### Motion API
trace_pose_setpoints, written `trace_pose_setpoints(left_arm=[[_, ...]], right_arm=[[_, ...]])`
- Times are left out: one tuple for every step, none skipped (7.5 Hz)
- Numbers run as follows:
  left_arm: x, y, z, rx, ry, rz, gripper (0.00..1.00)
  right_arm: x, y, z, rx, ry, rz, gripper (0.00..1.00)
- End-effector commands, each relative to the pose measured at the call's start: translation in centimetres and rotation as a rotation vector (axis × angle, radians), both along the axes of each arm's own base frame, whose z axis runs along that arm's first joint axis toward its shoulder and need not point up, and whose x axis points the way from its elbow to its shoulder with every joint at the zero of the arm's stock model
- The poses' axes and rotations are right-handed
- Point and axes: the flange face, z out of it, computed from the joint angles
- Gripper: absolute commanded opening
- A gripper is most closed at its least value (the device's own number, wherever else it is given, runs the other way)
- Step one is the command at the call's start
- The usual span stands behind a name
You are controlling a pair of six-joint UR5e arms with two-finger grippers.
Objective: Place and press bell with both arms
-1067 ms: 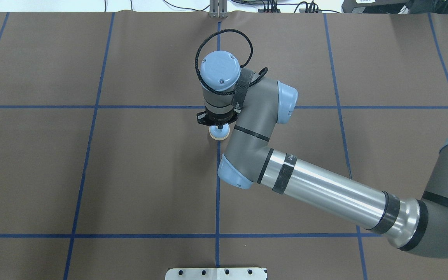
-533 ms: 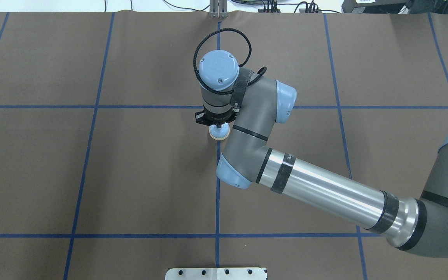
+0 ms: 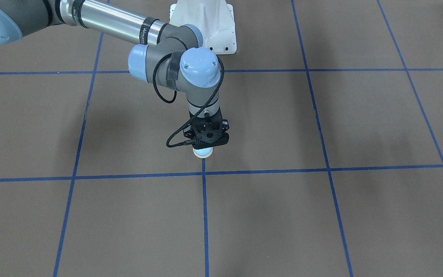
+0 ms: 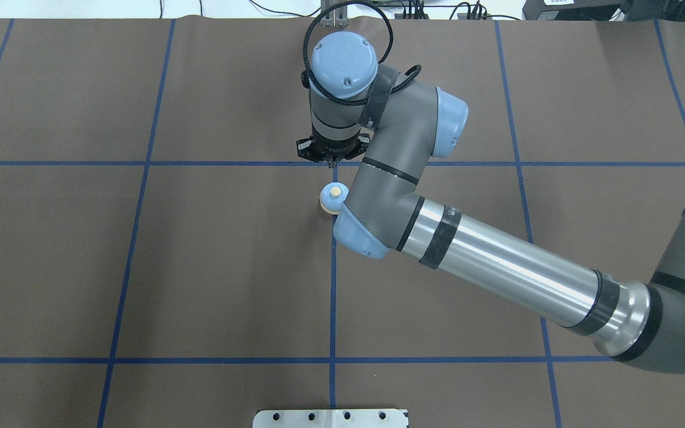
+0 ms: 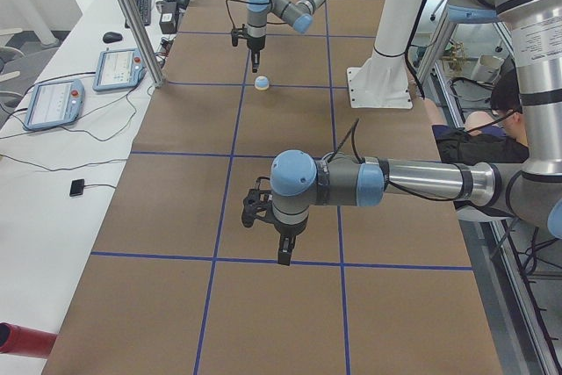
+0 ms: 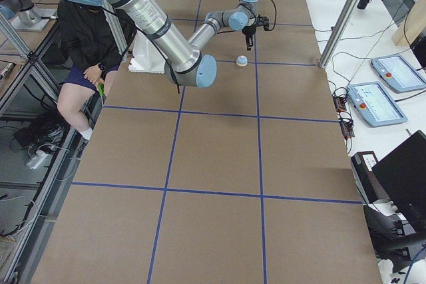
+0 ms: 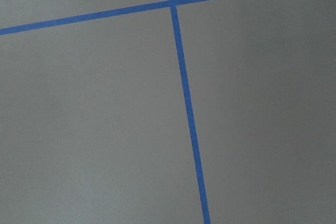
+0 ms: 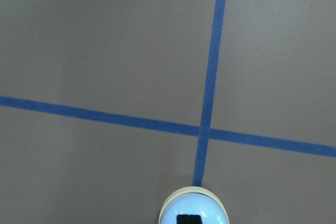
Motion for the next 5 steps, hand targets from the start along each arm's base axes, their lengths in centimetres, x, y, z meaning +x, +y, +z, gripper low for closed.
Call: trace_pose_setpoints(left_arm=[[0.2, -0.2, -0.3, -0.012, 0.022, -0.014, 1.00], [0.2, -0.2, -0.4, -0.014, 0.020, -0.018, 1.00], [0.2, -0.3, -0.6, -0.010, 0.020, -0.020, 1.00], [0.2, -0.5, -1.3, 0.006, 0.015, -0.019, 1.00], [0.1, -0.4, -1.4, 0.034, 0.008, -0.017, 1.00]], right_arm=[[5.2, -4.0, 2.5, 0.006, 0.006, 0.010, 0.61], [8.8, -5.1, 5.8, 0.039, 0.029, 0.008, 0.90], [13.6, -6.0, 9.7, 0.057, 0.047, 0.004, 0.99], [19.4, -7.7, 12.8, 0.072, 0.039, -0.039, 0.99], [25.1, -8.4, 16.4, 0.092, 0.030, -0.083, 0.99]])
